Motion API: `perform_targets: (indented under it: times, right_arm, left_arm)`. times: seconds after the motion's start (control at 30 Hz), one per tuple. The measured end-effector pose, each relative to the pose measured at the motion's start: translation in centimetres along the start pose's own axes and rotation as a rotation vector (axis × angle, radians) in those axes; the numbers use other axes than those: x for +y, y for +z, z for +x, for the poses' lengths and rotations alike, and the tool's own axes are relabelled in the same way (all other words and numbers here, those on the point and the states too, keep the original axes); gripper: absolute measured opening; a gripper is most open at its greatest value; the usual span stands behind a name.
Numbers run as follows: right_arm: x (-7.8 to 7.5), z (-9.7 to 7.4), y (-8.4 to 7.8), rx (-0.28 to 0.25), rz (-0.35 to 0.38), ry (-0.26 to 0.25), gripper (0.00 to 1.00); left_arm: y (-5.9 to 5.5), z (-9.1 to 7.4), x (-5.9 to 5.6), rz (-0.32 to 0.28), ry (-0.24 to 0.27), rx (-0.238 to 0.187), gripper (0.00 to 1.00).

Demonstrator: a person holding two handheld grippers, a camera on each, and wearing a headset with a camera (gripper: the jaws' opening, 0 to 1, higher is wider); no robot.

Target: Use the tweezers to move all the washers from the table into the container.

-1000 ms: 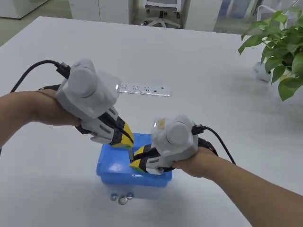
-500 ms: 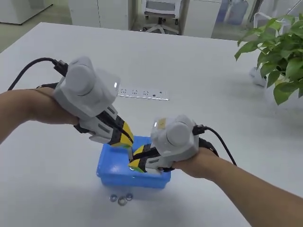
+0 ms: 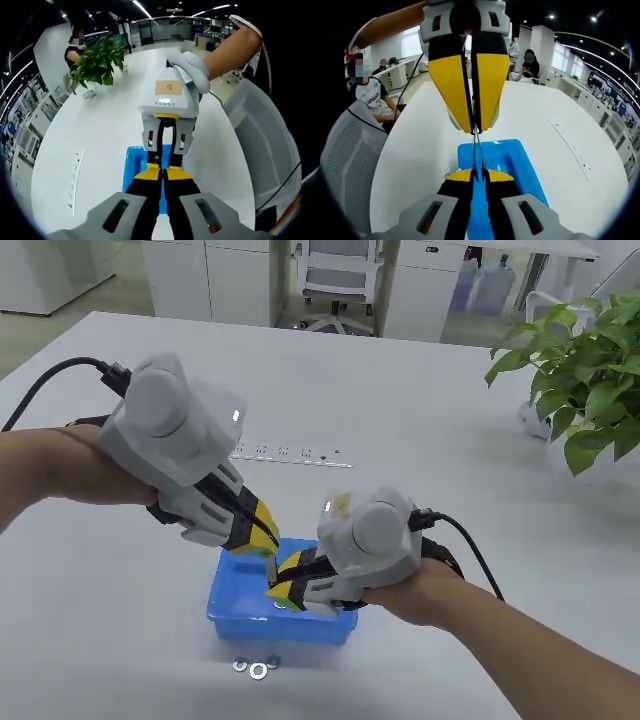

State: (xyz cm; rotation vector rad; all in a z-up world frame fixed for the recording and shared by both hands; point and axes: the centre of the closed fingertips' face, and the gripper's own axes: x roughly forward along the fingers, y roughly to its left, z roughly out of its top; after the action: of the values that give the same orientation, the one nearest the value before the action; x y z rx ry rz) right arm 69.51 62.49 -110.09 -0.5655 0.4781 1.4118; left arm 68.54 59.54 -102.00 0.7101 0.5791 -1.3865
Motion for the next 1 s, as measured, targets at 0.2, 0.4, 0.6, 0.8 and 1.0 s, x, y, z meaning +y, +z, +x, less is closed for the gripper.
perform_targets:
  times: [0.2,0.4,0.6,0.8,1.0]
  right_arm:
    - [1.0,-0.3,0.7,0.002,-0.017,0.000,0.11]
    - [2.3,-0.1,1.0,0.007,-0.032,0.006,0.11]
    - [3.5,0.5,1.0,0.012,-0.040,0.018,0.11]
    - [4.5,1.3,0.9,0.012,-0.048,0.029,0.11]
    - [5.1,1.9,0.5,0.015,-0.049,0.040,0.11]
  left_arm:
    - [0.2,-0.7,-1.0,0.005,0.010,0.002,0.05]
    - [0.0,-1.2,-2.2,0.006,0.014,0.006,0.05]
    - [-0.8,-1.3,-3.3,-0.001,0.009,0.022,0.05]
    - [-1.5,-1.3,-4.1,-0.005,0.003,0.032,0.05]
    - [-2.2,-0.9,-4.7,-0.015,-0.002,0.033,0.05]
